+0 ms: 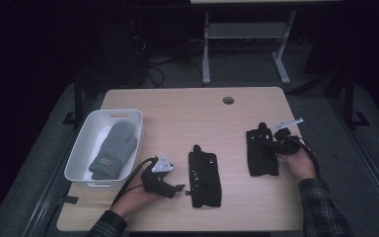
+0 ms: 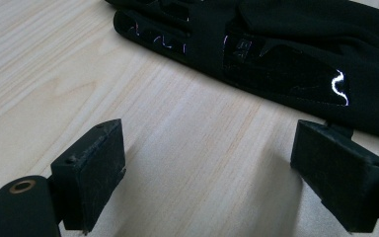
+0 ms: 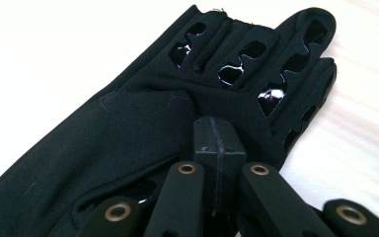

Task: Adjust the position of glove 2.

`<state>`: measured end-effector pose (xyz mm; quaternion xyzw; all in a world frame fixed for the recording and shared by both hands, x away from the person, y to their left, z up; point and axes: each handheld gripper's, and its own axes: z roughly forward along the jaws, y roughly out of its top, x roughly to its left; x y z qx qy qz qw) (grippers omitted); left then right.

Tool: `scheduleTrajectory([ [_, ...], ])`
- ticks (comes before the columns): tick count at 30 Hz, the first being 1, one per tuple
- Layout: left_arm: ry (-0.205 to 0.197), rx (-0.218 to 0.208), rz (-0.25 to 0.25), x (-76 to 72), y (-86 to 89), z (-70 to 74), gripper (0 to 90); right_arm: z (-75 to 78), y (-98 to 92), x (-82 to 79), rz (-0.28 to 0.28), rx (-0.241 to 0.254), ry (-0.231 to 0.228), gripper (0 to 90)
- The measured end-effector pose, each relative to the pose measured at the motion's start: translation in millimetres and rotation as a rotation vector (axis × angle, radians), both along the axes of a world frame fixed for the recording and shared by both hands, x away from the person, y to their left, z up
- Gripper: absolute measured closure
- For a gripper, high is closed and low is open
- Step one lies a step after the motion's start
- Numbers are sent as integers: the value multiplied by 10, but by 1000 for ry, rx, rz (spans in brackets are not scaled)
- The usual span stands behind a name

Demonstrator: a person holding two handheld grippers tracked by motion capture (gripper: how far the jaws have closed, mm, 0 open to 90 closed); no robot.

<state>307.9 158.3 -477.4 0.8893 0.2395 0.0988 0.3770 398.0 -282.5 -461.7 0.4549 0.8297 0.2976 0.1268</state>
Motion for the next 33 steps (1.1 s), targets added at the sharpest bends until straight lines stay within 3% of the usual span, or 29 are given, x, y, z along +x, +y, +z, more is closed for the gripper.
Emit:
scheduleTrajectory([
  [8, 0, 0, 0, 0, 0, 0, 123, 7, 245, -232, 35, 20, 19, 900],
  [21, 3, 3, 0, -1, 1, 4, 123, 38, 610, -519, 86, 13, 55, 900],
  [33, -1, -2, -1, 0, 0, -2, 123, 51, 835, -624, 148, 8, 69, 900],
])
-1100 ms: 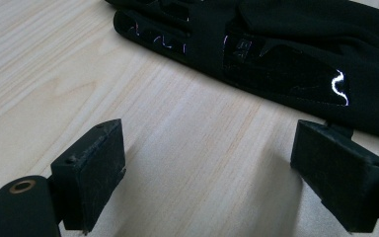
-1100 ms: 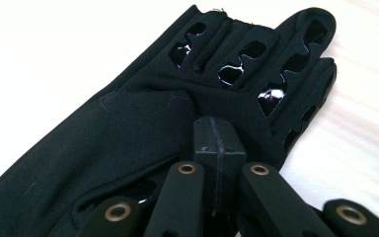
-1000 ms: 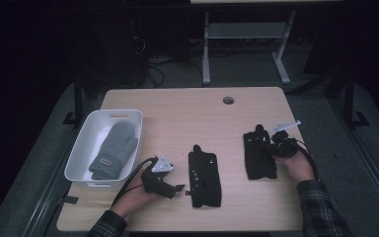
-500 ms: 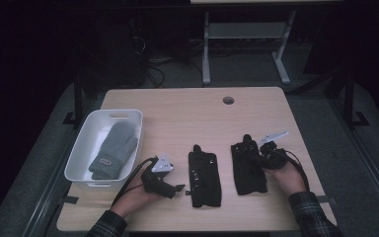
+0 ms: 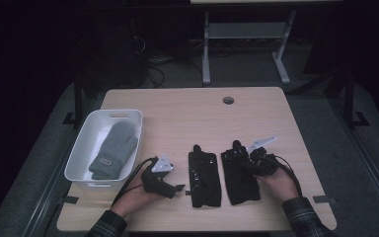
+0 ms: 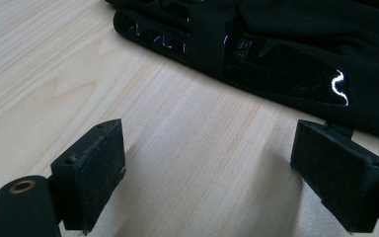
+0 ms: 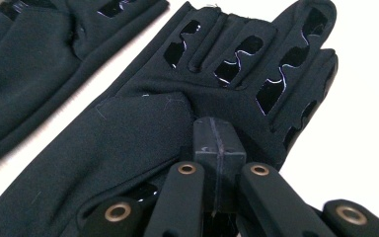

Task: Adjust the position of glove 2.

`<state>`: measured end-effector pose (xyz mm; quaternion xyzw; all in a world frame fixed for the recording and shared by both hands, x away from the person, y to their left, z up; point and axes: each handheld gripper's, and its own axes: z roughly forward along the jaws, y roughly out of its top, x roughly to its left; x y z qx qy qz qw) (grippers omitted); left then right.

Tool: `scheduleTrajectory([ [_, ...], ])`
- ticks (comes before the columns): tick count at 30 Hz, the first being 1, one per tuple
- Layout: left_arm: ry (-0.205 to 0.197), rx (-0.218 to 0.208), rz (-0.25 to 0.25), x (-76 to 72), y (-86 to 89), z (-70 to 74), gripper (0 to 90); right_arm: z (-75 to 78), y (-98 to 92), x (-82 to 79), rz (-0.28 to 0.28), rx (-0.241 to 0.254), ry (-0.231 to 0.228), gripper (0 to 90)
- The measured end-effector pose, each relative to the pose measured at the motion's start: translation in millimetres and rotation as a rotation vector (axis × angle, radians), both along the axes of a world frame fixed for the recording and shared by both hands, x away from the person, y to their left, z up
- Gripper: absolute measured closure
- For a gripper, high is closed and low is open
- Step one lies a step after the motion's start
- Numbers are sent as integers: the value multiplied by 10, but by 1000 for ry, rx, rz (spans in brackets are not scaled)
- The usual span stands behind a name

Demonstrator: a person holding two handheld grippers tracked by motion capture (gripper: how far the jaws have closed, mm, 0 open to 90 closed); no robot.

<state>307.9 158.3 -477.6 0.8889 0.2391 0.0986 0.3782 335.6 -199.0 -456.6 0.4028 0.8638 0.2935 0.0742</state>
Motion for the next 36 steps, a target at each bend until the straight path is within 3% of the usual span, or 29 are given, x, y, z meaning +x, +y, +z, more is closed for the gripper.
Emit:
scheduleTrajectory([
  [9, 1, 2, -1, 1, 1, 2, 123, 2, 101, -8, 23, -2, -5, 900],
  [15, -2, -2, 0, 1, 0, -2, 123, 44, 20, -42, 23, 8, -32, 900],
  [25, -3, -2, 1, 0, -1, -4, 123, 55, -204, -383, 43, 21, -18, 900],
  [29, -3, -1, 1, 0, -1, -3, 122, 38, -204, -435, 60, 30, -4, 900],
  [36, -2, -1, 0, 1, -1, -2, 122, 50, -115, -455, 103, 32, -17, 900],
])
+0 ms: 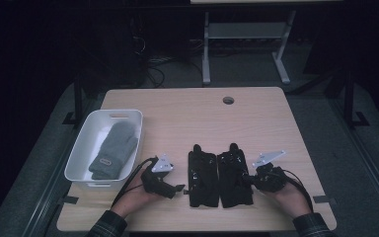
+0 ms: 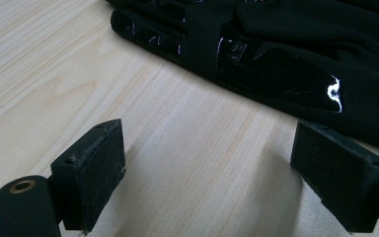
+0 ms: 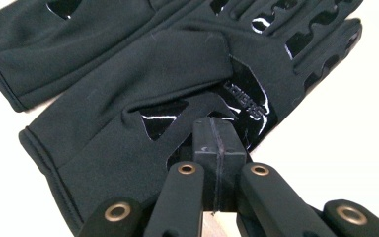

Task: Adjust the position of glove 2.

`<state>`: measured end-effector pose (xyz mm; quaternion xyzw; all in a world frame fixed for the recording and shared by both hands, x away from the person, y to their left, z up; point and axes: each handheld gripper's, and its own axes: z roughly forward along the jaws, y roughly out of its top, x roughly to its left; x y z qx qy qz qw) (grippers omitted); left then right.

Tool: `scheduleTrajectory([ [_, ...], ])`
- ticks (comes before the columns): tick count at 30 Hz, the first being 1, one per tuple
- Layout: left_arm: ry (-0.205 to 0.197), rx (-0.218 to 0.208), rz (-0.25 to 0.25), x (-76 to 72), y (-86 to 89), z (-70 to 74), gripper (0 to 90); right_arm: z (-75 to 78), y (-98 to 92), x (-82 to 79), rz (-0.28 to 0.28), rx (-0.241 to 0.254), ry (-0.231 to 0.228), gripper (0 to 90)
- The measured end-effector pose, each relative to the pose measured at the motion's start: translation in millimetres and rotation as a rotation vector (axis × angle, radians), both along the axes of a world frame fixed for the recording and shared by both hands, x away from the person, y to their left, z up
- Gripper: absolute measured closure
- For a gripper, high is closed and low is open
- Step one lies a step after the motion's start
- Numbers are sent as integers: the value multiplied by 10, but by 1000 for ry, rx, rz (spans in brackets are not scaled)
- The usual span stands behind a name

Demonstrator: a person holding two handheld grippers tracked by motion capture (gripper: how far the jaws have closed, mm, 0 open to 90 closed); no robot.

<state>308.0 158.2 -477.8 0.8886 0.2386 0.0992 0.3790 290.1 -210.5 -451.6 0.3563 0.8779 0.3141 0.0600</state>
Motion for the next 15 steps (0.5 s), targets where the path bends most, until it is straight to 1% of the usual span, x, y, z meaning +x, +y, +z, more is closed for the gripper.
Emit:
scheduleTrajectory([
  [2, 6, 8, -2, 1, -1, 9, 123, 21, -24, 1, -1, 7, -17, 895],
  [3, 12, 23, -4, 8, -6, 24, 123, 38, -46, -1, -6, 18, -24, 887],
  [5, 31, 61, 23, 27, -32, 63, 133, 64, -109, 3, -22, 32, -48, 874],
  [6, 38, 67, 37, 32, -41, 72, 135, 70, -138, 8, -30, 35, -54, 864],
  [8, 40, 72, 37, 45, -46, 96, 155, 64, -186, 27, -40, 37, -54, 863],
  [9, 49, 65, 40, 43, -51, 104, 200, 53, -208, 40, -43, 40, -51, 863],
  [10, 62, 46, 42, 41, -60, 119, 230, 46, -217, 44, -46, 41, -46, 863],
  [13, 103, -20, 48, 63, -99, 170, 301, 26, -232, 65, -46, 44, -40, 862],
  [14, 112, -37, 50, 73, -115, 184, 324, 27, -233, 68, -42, 42, -39, 862],
  [15, 119, -53, 57, 84, -139, 191, 327, 24, -232, 73, -36, 43, -46, 862],
])
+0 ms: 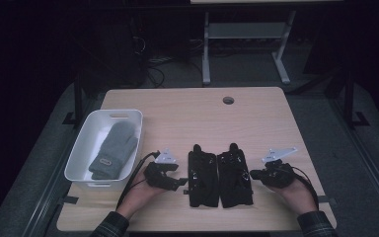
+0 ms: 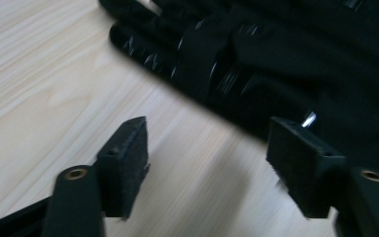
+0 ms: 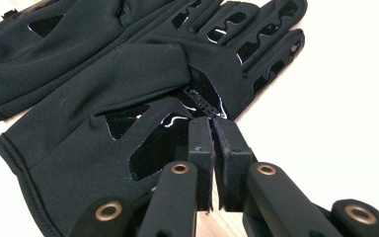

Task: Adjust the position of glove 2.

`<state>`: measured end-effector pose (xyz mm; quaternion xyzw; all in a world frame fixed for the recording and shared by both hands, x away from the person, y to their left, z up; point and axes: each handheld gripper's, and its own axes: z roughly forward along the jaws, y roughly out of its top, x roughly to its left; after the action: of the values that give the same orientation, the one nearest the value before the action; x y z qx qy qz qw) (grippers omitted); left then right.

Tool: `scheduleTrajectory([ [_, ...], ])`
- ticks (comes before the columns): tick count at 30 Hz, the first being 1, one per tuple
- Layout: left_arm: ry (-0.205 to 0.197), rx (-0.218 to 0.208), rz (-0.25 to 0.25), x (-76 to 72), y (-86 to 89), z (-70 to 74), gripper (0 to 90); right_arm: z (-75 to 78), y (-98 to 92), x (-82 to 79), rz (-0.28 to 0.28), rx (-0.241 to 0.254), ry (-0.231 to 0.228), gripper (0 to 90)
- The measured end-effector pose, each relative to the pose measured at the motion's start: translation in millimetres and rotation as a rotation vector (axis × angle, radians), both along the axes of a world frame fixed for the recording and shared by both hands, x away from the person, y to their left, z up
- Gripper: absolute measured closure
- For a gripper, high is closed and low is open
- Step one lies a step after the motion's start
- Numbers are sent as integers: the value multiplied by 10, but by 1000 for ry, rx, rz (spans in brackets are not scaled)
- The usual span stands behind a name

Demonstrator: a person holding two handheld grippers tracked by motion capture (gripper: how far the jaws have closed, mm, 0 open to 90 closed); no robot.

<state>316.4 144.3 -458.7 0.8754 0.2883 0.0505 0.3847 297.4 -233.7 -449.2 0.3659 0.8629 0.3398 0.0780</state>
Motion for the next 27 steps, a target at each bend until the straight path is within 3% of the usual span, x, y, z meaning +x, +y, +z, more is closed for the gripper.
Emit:
scheduleTrajectory([
  [4, 12, -12, 18, 54, -104, 28, 424, 8, 16, -1, 6, -5, -6, 864],
  [6, 11, 12, 10, 74, -157, 24, 442, 6, 27, 4, 10, -7, -6, 869],
  [11, 38, 19, 26, 104, -280, -40, 455, -2, 31, 26, 11, -9, -14, 892],
  [13, 37, 37, 18, 117, -292, -58, 452, -5, 36, 41, 14, -7, -19, 900],
  [19, 32, 33, 25, 102, -307, -62, 473, -18, 89, 94, 15, -5, -19, 900],
  [27, 34, 35, 44, 100, -316, -62, 685, -102, 138, 146, 33, -27, 15, 900],
])
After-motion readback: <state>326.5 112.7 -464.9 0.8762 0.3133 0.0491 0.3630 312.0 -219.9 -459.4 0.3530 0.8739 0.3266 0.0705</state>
